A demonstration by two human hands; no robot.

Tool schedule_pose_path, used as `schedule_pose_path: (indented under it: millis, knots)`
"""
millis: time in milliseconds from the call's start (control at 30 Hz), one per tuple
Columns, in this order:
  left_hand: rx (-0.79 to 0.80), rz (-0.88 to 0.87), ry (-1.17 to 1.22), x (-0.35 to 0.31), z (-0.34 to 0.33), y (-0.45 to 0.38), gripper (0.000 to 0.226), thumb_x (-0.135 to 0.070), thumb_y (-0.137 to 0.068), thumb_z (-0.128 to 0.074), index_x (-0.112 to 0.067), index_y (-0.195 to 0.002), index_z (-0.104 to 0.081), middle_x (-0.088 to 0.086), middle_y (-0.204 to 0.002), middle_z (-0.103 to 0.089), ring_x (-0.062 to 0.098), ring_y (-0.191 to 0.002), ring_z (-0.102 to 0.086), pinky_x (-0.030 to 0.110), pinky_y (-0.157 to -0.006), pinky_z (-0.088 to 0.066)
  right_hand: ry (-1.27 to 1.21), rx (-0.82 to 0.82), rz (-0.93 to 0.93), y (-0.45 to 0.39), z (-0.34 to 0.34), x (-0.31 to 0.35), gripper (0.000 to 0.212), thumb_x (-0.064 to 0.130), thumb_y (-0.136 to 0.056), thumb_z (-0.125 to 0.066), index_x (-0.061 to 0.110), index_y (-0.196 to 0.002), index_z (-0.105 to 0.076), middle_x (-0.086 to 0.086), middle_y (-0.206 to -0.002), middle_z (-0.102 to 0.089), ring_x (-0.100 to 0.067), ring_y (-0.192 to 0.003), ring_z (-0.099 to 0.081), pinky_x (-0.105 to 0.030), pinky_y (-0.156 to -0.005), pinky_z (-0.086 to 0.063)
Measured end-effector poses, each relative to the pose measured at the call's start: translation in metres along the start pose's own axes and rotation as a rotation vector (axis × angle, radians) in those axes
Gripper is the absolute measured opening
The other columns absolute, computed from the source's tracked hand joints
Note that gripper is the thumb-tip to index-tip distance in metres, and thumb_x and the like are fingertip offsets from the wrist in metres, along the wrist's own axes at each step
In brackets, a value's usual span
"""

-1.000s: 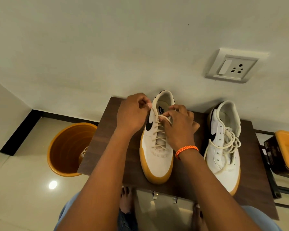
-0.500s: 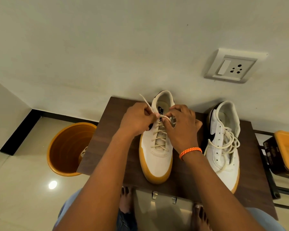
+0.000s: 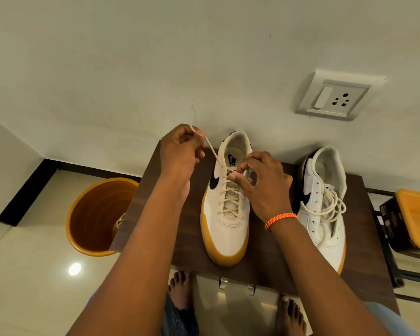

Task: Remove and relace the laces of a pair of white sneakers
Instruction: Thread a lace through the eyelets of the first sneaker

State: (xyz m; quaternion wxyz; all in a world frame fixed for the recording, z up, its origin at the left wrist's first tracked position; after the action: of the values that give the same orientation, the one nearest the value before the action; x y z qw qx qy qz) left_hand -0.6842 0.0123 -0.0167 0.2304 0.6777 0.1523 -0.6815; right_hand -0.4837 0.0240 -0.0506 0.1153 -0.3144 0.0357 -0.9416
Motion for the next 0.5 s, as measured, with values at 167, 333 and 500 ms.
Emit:
schedule_pose_path:
  millis: [167,333,500]
  knots:
    - [-0.193,0.055,0.251,0.002,0.009,-0.005,0.010,-0.016,-0.104,-0.065,-0.010,-0.098,-0.070,0.001,-0.078,-0.068,0.010,-0.059,-0.060,0.023,-0.053,-0.048,-0.032,0.046,0.029,-0.001,0.001,-0.002,0.031,0.064,-0.083,-0.075,0.040,-0.101,-0.067,0.014,-0.133,-0.053,-0.013,-0.125,-0.051,-0.046,-0.099,-0.033]
    - [-0.008,0.144,-0.006,0.004,0.002,-0.004,0.013,-0.025,-0.103,-0.067,-0.014,-0.106,-0.074,0.000,-0.090,-0.075,0.011,-0.067,-0.064,0.024,-0.056,-0.052,-0.045,0.106,0.056,0.000,0.001,-0.004,0.041,0.063,-0.080,-0.078,0.038,-0.110,-0.065,0.012,-0.138,-0.050,-0.015,-0.128,-0.051,-0.051,-0.103,-0.037]
    - [0.266,0.108,-0.316,0.020,-0.018,0.007,0.009,-0.030,-0.094,-0.080,-0.024,-0.101,-0.079,-0.006,-0.087,-0.079,0.010,-0.065,-0.067,0.028,-0.063,-0.054,-0.029,0.110,0.071,0.000,-0.001,-0.005,0.044,0.062,-0.080,-0.079,0.037,-0.113,-0.065,0.012,-0.140,-0.049,-0.017,-0.129,-0.051,-0.055,-0.102,-0.040]
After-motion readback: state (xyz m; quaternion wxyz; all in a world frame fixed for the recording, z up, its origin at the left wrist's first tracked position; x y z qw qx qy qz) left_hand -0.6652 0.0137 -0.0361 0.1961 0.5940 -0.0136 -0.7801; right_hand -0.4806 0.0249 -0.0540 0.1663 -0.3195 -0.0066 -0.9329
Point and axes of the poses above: each hand's wrist, its own y-axis away from the middle knuckle, its own z-axis out of the back of the hand, x = y × z, the point moved 3 cm from there along -y, towards the middle knuckle
